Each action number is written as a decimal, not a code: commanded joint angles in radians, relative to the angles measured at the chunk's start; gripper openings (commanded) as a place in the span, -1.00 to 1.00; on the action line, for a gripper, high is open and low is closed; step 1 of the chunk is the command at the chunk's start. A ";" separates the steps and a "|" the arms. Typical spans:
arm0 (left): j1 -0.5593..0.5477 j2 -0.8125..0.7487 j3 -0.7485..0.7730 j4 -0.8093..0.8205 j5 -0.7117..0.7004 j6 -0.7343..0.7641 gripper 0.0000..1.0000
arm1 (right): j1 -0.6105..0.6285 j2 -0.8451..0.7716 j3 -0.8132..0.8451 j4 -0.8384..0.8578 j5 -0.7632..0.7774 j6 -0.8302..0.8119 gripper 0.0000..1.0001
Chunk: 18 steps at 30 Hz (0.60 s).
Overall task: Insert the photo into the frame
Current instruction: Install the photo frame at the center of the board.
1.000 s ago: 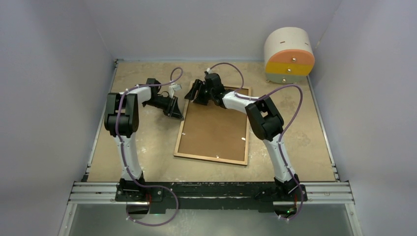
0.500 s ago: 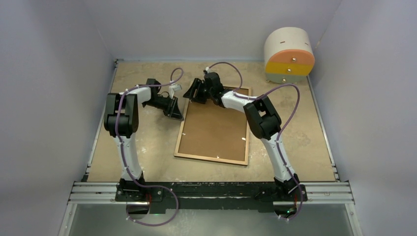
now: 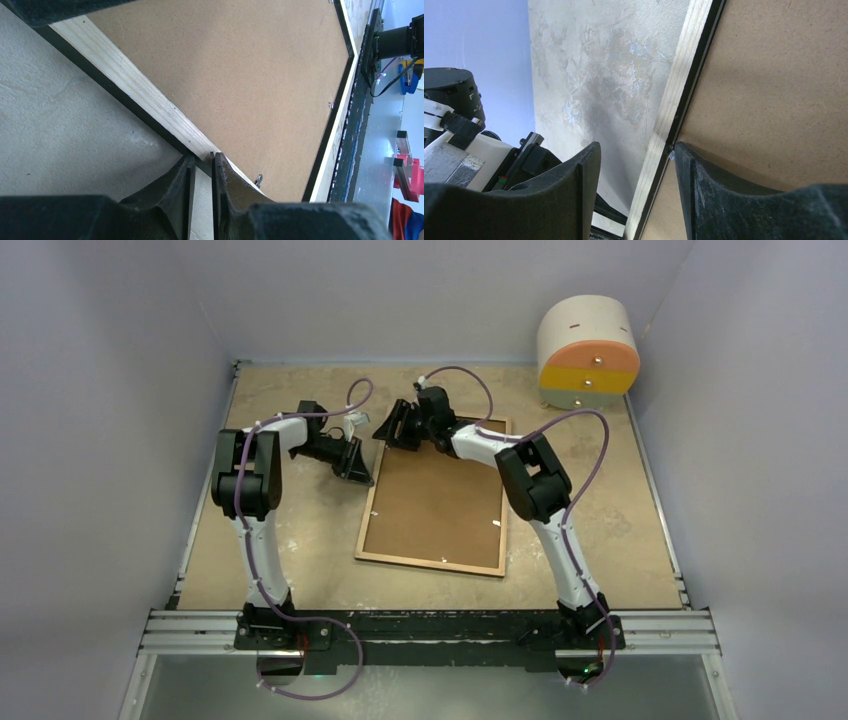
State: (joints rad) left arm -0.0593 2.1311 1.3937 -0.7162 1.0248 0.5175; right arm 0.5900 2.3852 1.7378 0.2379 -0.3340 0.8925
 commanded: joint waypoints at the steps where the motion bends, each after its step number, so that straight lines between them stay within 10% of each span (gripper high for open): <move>1: -0.017 -0.008 -0.035 -0.037 -0.063 0.062 -0.62 | 0.003 0.036 0.038 -0.011 -0.055 0.007 0.17; 18: -0.010 -0.027 -0.033 -0.065 -0.071 0.090 -0.63 | -0.123 -0.089 0.051 -0.130 0.079 -0.087 0.35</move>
State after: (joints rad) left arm -0.0597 2.1223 1.3926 -0.7303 1.0187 0.5468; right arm 0.5426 2.4062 1.8233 0.1459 -0.3408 0.8490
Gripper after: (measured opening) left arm 0.194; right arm 0.667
